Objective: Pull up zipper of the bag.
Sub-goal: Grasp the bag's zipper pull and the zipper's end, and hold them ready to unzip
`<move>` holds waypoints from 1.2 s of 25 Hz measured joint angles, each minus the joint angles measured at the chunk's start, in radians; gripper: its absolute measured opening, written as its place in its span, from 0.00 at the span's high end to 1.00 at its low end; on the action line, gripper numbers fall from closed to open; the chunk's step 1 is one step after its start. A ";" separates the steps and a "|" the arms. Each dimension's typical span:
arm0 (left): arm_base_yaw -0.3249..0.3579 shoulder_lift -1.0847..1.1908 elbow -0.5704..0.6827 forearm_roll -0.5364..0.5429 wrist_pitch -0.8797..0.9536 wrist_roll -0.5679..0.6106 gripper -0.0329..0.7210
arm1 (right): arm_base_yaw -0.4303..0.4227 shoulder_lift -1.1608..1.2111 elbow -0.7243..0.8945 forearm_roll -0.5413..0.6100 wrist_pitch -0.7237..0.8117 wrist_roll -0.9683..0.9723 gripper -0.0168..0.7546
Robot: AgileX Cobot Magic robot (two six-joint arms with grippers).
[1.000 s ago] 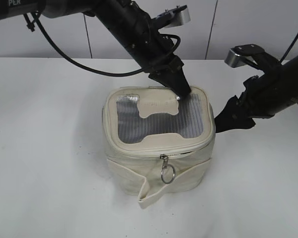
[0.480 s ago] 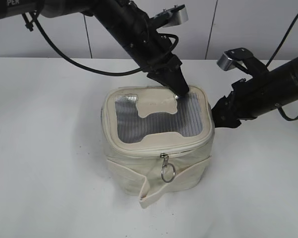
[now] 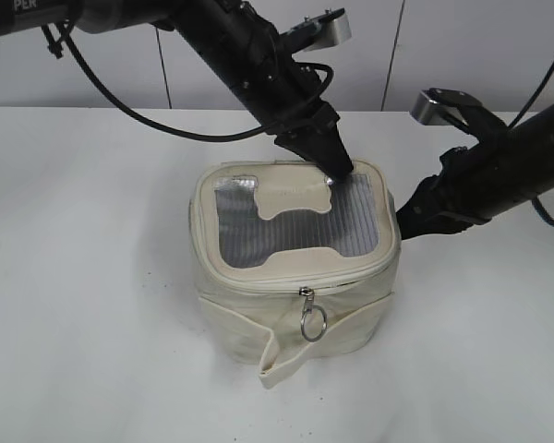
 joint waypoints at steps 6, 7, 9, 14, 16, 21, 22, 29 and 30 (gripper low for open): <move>0.000 0.000 0.000 -0.002 0.002 0.000 0.89 | 0.000 -0.094 0.000 -0.107 0.099 0.129 0.97; 0.000 0.000 0.000 -0.002 0.002 0.000 0.89 | 0.000 -0.102 0.000 -0.121 0.115 0.145 0.97; 0.000 0.000 0.000 -0.002 0.002 -0.002 0.89 | 0.000 -0.112 0.000 -0.152 0.147 0.185 0.97; -0.002 0.000 0.000 -0.005 0.005 -0.005 0.89 | 0.009 -0.117 -0.002 -0.185 0.213 0.239 0.97; -0.002 0.000 0.000 -0.007 0.009 -0.006 0.90 | 0.019 -0.120 -0.001 -0.188 0.236 0.248 0.97; -0.002 0.000 0.000 -0.009 0.011 -0.020 0.90 | 0.052 -0.167 0.035 -0.226 0.251 0.293 0.97; -0.002 0.000 0.000 -0.008 0.012 -0.022 0.90 | 0.056 -0.180 0.047 -0.233 0.256 0.299 0.97; -0.002 0.000 0.000 -0.009 0.016 -0.029 0.90 | 0.124 -0.313 0.138 -0.246 0.271 0.354 0.97; -0.002 0.000 0.000 -0.009 0.017 -0.029 0.90 | 0.148 -0.329 0.148 -0.249 0.272 0.363 0.97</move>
